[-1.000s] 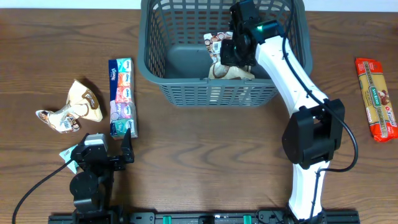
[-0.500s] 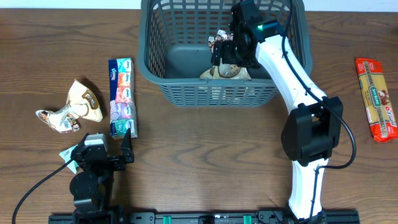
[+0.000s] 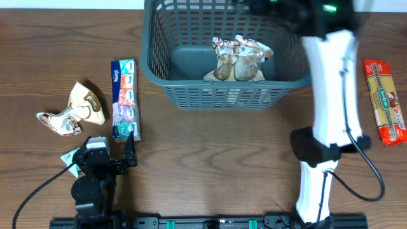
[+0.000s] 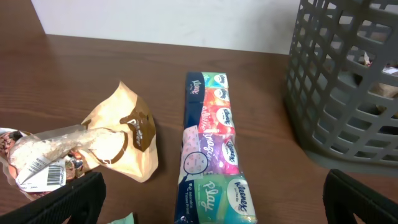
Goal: Pack container
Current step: 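Release the second bag into the basket and raise the gripper, then move the right gripper down onto the San Remo spaghetti packet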
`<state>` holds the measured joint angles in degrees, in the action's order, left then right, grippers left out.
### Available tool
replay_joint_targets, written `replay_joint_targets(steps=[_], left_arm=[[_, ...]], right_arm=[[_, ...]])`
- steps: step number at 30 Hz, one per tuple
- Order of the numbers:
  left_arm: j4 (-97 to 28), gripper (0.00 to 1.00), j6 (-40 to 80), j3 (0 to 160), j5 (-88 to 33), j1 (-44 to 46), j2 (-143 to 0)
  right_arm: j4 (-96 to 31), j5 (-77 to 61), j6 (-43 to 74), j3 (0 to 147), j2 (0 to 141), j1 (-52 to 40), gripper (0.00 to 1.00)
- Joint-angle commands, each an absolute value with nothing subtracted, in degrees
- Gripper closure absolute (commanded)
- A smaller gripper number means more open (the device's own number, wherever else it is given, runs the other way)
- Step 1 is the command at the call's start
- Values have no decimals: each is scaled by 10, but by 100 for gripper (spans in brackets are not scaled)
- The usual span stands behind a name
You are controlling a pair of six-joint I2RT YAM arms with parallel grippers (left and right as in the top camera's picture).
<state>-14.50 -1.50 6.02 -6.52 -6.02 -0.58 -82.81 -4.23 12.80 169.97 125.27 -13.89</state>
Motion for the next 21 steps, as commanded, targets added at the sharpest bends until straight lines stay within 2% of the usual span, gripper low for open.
replay_joint_targets(steps=[1,5,17,19,21], left_arm=[[-147,1,-14,46,-71,-63,-2],[-147,1,-14,46,-71,-63,-2],[-147,1,-14,46,-71,-63,-2],[-147,1,-14,46,-71,-63,-2],[-147,1,-14,46,-71,-63,-2]], right_arm=[[-889,33,46,1757,1230,-83,1],[-973,98,12,1766,1209,-15,1],[-948,192,32,1758,1213,174,1],[-929,158,-19,1750,1220,202,1],[-923,73,-128,1731,1230,229,1]])
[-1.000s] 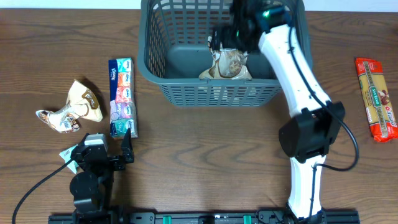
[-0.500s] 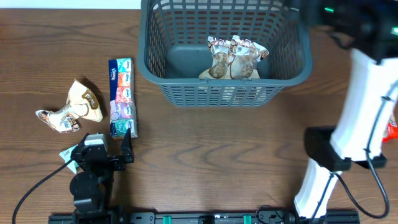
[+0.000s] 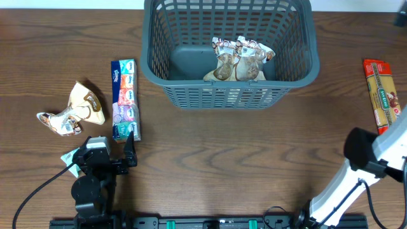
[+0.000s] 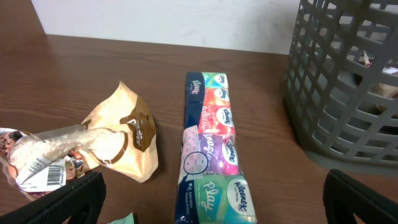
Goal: Pack container
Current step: 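Move the right gripper down onto the San Remo spaghetti packet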
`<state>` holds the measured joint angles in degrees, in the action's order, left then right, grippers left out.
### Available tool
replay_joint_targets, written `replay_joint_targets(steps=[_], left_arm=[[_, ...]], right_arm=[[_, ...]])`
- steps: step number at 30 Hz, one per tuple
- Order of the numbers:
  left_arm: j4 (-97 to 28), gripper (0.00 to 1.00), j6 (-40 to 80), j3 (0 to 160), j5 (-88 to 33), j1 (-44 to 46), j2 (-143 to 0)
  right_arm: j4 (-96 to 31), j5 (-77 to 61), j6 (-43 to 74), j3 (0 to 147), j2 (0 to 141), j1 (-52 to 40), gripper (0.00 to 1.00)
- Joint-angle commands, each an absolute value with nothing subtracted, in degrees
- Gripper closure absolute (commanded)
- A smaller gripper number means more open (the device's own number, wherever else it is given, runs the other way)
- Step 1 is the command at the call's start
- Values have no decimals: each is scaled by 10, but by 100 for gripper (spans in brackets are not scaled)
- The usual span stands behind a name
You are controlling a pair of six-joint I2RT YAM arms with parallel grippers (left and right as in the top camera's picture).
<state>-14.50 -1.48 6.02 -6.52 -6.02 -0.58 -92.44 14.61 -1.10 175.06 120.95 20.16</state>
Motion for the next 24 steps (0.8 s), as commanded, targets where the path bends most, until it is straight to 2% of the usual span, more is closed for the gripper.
replay_joint_targets(steps=[1,5,14,19,24], left_arm=[[-147,1,-14,46,-71,-63,-2],[-147,1,-14,46,-71,-63,-2],[-147,1,-14,46,-71,-63,-2],[-147,1,-14,46,-71,-63,-2],[-147,1,-14,46,-71,-63,-2]], right_arm=[[-924,36,-162,1718,1234,240,1],[-903,-19,-186,1632,1250,284,1],[-844,30,-177,1443,1265,338,1],[-808,34,-223,1352,1265,349,1],[-803,110,-251,1313,1267,350,1]])
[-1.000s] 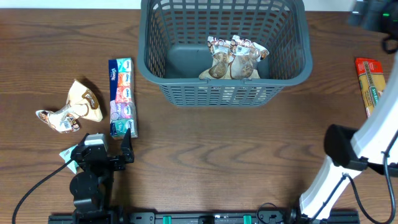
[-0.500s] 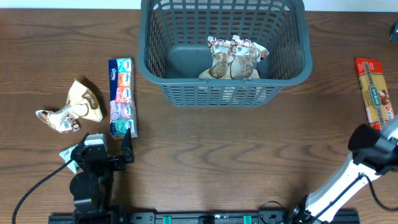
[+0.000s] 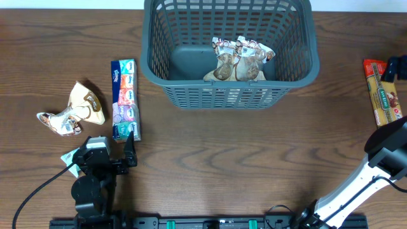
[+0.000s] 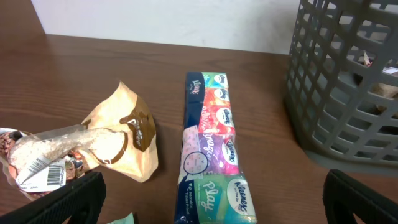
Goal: Pack container
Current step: 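Move the right gripper down onto the San Remo spaghetti packet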
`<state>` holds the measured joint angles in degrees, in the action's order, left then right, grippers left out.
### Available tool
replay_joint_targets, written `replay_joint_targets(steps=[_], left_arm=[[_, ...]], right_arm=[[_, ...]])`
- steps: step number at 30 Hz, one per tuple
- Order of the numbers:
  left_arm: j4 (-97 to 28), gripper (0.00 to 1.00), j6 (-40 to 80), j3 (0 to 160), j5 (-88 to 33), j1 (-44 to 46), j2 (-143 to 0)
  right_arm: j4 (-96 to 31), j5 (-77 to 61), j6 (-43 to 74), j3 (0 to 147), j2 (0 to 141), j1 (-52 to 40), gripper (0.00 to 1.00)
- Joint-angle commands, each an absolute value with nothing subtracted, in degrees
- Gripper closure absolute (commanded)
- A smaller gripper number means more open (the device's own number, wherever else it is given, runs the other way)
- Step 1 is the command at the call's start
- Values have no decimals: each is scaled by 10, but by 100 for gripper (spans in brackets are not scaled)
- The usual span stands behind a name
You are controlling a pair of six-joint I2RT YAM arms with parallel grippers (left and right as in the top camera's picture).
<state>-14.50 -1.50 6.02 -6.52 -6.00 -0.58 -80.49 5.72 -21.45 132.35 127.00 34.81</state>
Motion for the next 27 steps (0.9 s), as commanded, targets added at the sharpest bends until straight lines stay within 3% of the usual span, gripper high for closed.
replay_joint_targets(steps=[1,12,27], left_arm=[[-147,1,-14,46,-71,-63,-2],[-147,1,-14,46,-71,-63,-2],[-147,1,-14,46,-71,-63,-2]], right_arm=[[-805,123,-258,1313,1268,352,1],[-824,85,-322,1313,1310,401,1],[-812,62,-370,1313,1421,383,1]])
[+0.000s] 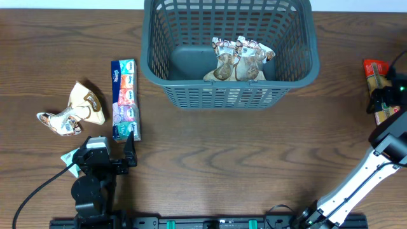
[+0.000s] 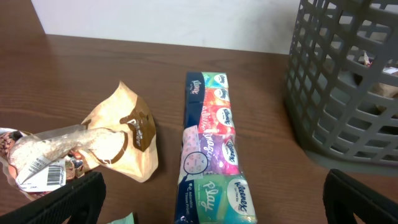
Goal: Pack container
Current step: 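Move the right gripper down onto the San Remo spaghetti packet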
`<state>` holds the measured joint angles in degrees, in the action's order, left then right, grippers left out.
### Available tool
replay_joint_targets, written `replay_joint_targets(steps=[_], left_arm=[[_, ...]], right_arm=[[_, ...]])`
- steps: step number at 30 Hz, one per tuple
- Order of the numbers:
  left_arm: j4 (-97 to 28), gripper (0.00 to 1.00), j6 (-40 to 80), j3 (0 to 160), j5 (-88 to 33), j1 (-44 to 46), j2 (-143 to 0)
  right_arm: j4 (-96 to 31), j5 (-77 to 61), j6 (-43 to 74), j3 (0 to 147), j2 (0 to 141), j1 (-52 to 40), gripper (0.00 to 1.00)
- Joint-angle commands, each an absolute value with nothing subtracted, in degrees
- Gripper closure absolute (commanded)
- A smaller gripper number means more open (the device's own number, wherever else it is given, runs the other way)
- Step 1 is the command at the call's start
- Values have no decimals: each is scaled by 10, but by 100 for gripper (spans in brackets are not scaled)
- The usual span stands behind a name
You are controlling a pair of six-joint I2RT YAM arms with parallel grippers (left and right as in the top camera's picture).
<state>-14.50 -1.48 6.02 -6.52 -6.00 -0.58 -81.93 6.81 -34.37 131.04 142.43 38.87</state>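
The grey basket (image 1: 299, 70) stands at the back centre with two snack bags (image 1: 238, 58) inside. A long Kleenex tissue pack (image 2: 210, 148) lies left of it, with a tan bag (image 2: 121, 138) and a clear packet (image 2: 37, 152) further left. My left gripper (image 2: 214, 198) is open and low at the tissue pack's near end, touching nothing. At the far right a red pasta packet (image 1: 374, 67) lies on the table. My right gripper (image 1: 385, 95) hangs over its middle, hiding part of it; how its jaws stand is unclear.
The basket wall (image 2: 348, 81) rises just right of the tissue pack. A small green-and-white packet (image 1: 68, 156) lies beside my left gripper. The wooden table (image 1: 216, 159) runs from the basket to the front edge. My right arm (image 1: 356, 178) slants across the front right corner.
My right gripper was at the far end of the red pasta packet and is now over its middle. The left arm and all items on the left are unchanged.
My right arm first stretched over the basket's right back corner. Then it was out at the table's right edge, with the gripper out of view. After that the gripper showed at the pasta packet's far end, and now it is over the packet. The left gripper stayed open throughout.
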Motion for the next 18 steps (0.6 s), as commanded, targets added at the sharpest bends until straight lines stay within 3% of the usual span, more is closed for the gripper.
replay_joint_targets(steps=[1,18], left_arm=[[-147,2,-14,46,-71,-63,-2],[-147,1,-14,46,-71,-63,-2]], right_arm=[[-803,62,-370,1313,1421,383,1],[-751,56,-416,1313,1423,395,1]])
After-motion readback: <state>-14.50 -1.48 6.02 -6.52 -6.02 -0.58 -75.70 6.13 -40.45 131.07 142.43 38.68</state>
